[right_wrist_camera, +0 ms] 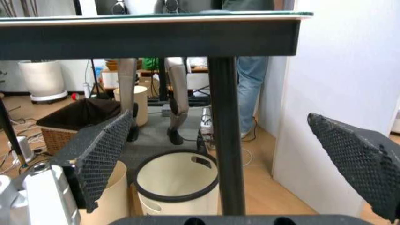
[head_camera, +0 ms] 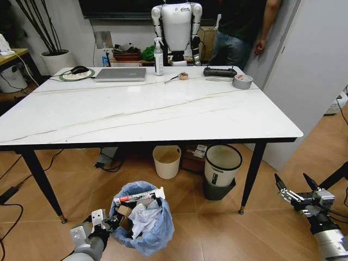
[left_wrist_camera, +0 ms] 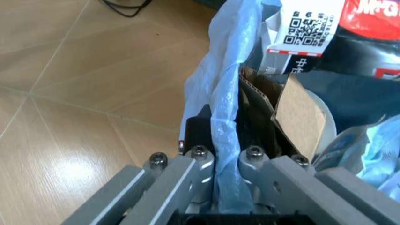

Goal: Pick up the trash bin and place the trash from the table into it.

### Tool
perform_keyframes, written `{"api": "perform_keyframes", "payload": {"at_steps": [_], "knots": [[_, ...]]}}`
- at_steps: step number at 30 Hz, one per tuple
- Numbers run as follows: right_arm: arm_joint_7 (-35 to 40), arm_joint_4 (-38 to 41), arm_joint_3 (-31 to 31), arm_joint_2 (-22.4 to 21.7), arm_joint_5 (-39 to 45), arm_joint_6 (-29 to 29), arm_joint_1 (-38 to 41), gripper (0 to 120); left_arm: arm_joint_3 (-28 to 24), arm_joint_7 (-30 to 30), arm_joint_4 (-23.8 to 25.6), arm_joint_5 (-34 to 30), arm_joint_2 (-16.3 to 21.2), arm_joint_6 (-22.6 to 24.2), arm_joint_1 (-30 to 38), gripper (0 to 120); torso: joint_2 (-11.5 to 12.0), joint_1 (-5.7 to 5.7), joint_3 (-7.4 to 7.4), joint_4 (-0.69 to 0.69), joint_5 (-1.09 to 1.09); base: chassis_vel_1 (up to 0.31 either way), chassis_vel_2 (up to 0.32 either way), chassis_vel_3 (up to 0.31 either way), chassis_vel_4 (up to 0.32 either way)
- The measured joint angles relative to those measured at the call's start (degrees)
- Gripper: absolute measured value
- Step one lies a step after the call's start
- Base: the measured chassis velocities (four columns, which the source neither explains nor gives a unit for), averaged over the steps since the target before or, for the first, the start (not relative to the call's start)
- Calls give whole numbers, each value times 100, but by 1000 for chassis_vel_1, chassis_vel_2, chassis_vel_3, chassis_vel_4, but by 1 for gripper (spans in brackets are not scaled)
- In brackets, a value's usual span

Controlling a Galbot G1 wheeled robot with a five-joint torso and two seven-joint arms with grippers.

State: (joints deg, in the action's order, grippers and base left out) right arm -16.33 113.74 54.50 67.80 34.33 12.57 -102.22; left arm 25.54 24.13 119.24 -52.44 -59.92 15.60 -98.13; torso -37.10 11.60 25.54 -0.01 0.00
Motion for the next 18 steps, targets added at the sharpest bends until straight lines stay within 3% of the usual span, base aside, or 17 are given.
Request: {"api": "perform_keyframes", "payload": {"at_steps": [18], "knots": [[0,0,0,0,0,0,0,100,-8,-73,-14,233,-158,-30,-203,0,428,-167,-260,0,0,0,0,0,0]]}}
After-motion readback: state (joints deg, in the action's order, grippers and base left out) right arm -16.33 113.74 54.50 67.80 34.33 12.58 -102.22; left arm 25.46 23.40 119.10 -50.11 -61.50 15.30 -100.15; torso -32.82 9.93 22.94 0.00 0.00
